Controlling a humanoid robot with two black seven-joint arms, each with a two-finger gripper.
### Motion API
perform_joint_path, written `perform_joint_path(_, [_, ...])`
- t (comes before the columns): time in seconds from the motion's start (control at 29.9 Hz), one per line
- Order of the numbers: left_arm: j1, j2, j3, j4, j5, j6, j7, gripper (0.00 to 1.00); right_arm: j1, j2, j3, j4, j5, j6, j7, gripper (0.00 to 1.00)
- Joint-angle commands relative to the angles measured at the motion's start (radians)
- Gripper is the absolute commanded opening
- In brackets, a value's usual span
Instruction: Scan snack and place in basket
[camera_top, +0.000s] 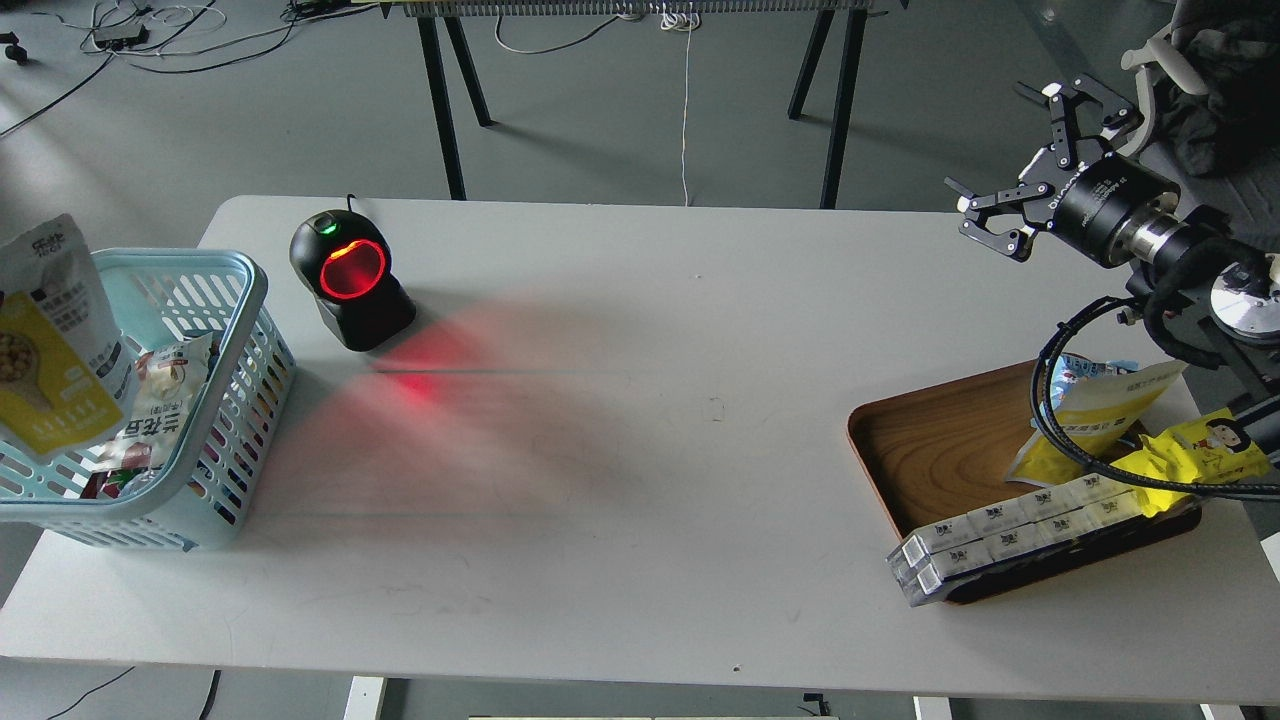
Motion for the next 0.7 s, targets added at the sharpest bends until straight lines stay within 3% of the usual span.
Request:
perform_joint_path(0.0, [0.000,-0.011,0.070,0.013,0.000,0.000,0.003,0.02,-0.001,0.004,-0.002,0.000,0.000,0.000,0.000,1.00])
perform_joint_path(0.3, [0.002,-0.051,0.089,0.050,-0.009,0.094,0.003,0.02,-0.001,0.010,-0.007,0.000,0.000,0.000,0.000,1.00])
perform_joint_path(0.47, [0.002,-0.063,0.089,0.057,-0.009,0.107,0.000,0.07,-0.001,0.018,-0.007,0.000,0.000,0.000,0.000,1.00])
perform_joint_path(0.57, [0.002,-0.063,0.087,0.066,-0.009,0.119,0.000,0.24,-0.001,0.018,-0.008,0.000,0.000,0.000,0.000,1.00])
perform_joint_path(0.67, [0.000,-0.062,0.082,0.071,-0.009,0.130,-0.008,0.55,-0.001,0.018,-0.008,0.000,0.000,0.000,0.000,1.00])
